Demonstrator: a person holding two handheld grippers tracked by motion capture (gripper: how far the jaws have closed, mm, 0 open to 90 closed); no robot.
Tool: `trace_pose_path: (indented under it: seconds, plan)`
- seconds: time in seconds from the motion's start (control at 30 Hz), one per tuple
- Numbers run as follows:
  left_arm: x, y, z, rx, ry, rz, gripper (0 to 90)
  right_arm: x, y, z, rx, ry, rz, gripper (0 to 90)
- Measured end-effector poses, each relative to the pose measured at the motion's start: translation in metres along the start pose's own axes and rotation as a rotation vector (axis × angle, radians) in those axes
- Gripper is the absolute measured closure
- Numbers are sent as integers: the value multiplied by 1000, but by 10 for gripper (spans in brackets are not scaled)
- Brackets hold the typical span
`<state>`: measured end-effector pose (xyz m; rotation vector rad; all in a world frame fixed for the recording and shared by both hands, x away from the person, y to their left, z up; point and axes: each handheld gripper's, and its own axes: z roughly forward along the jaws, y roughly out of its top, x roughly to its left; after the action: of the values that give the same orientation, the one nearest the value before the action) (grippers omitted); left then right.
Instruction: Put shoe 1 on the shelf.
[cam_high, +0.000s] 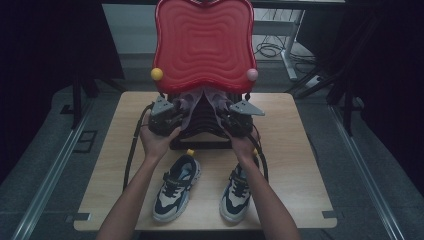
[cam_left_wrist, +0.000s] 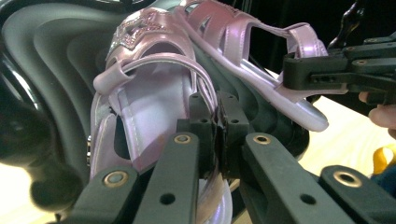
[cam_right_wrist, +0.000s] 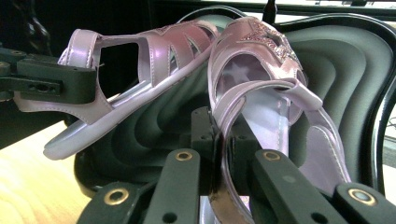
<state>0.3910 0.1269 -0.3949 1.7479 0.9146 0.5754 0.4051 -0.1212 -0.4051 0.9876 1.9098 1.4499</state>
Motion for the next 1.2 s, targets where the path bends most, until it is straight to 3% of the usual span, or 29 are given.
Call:
trace_pose_path:
  seconds: [0.4,0.63,0.73,0.83,1.03,1.13,1.2]
  plan:
    - [4,-5,17,-49,36,7,865,3,2,15,0,-65,-43,842]
    - [4,-12,29,-36,64,17,863,7,-2,25,8,-94,-67,842]
    - [2,-15,35,-20,57,70,863,9,-8,29,27,-109,-95,841]
    - [0,-18,39,1,61,94,862,7,-14,30,39,-116,-99,838]
    - [-1,-27,42,30,43,93,820,3,-19,33,126,-76,-92,821]
    - [-1,-28,42,46,32,90,770,4,-19,34,158,-62,-103,783]
    - [-1,-29,43,55,24,82,709,4,-22,36,190,-36,-84,753]
